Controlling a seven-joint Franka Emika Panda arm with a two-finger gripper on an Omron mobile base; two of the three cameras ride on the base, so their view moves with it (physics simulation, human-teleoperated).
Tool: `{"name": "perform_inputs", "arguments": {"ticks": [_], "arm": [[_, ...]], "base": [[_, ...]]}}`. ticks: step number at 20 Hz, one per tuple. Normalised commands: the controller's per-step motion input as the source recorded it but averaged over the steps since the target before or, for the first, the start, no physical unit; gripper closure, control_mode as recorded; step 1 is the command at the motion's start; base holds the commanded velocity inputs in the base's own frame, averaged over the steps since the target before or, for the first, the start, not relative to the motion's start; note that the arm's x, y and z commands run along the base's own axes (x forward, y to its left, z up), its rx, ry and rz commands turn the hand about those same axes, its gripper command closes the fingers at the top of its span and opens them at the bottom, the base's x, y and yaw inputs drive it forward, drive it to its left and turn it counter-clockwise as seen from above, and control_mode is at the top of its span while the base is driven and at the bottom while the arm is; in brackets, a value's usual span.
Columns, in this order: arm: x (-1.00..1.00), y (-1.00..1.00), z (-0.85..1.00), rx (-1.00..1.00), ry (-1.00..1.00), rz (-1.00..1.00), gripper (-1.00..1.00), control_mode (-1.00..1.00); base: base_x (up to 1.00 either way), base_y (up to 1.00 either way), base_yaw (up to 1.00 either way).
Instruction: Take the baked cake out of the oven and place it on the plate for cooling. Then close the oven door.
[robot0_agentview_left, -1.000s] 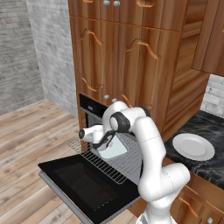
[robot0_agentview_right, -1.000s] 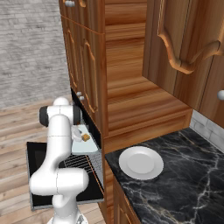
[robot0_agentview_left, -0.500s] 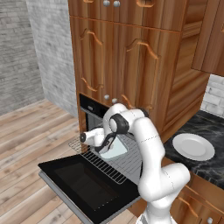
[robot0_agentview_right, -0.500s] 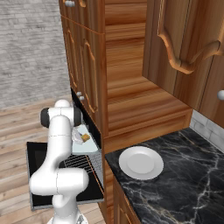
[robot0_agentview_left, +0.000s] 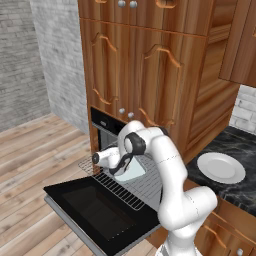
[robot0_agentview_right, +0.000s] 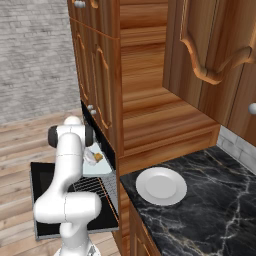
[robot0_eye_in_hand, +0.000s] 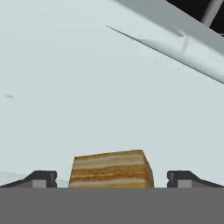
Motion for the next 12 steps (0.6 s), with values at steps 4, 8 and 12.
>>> {"name": "perform_inputs", "arguments": {"ticks": [4,8,12], "arm": [[0.18,0.00,-0.04,0.00,-0.02,0.03,-1.00,-1.00],[0.12,0.00,-0.01,0.00,-0.01,0.03,-1.00,-1.00],[0.01,0.00,-0.02,0.00,0.00,0.03,1.00,-1.00]], "base": [[0.00,0.00,0.00],[0.00,0.00,0.00],[0.00,0.00,0.00]]}}
